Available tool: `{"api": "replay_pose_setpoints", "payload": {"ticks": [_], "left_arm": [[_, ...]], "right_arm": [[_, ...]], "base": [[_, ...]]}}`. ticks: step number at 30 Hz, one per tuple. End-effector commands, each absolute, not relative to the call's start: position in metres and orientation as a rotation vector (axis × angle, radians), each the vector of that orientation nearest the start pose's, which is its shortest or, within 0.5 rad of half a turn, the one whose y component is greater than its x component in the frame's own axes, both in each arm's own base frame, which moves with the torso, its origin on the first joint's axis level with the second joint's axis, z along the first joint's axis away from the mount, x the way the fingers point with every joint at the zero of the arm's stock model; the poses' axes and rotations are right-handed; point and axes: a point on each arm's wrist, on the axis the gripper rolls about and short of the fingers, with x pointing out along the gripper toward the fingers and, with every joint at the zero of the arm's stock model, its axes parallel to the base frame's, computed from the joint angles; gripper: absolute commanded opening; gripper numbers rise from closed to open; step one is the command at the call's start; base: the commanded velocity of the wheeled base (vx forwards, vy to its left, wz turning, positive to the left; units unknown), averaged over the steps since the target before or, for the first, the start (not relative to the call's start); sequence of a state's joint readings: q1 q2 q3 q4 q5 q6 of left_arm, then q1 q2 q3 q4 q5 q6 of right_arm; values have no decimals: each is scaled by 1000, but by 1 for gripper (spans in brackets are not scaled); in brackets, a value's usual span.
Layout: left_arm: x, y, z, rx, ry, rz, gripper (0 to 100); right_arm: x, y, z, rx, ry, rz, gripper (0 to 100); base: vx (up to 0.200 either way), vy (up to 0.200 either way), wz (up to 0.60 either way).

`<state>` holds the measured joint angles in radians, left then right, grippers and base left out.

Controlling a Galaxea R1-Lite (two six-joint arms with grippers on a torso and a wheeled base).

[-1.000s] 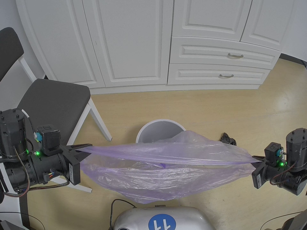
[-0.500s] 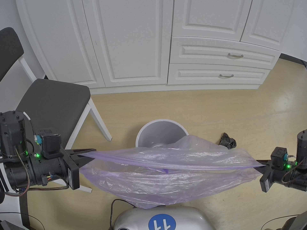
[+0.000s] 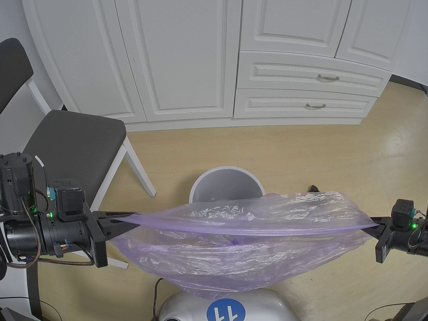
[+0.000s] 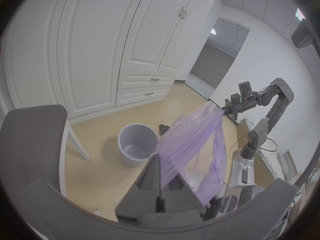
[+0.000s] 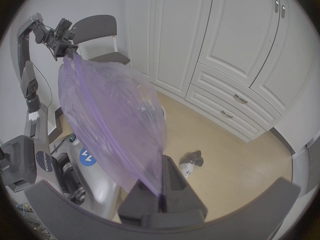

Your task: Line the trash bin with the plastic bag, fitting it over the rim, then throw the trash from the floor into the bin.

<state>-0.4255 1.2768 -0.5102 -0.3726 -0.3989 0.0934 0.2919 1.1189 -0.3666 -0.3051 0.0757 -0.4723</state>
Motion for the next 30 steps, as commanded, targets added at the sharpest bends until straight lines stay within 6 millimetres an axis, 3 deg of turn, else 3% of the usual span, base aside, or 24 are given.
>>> {"api": "replay_pose_setpoints", "payload": {"ticks": [1, 5, 11, 16, 23, 30], "left_arm": [[185, -95, 194, 95, 313, -839, 0], [206, -119, 207, 121, 258, -891, 0], [214, -148, 194, 189, 273, -981, 0], [221, -171, 179, 196, 255, -1008, 0], [236, -194, 163, 110, 189, -964, 0], [236, -194, 160, -13, 156, -886, 0]], "right_arm": [[152, 47, 172, -503, 342, 457, 0], [180, 56, 188, -502, 317, 460, 0], [210, 72, 198, -502, 256, 494, 0], [226, 84, 195, -490, 217, 538, 0], [240, 116, 181, -389, 214, 623, 0], [235, 129, 183, -195, 220, 626, 0]], "base": [[0, 0, 0], [0, 0, 0], [0, 0, 0], [0, 0, 0], [0, 0, 0], [0, 0, 0]]}}
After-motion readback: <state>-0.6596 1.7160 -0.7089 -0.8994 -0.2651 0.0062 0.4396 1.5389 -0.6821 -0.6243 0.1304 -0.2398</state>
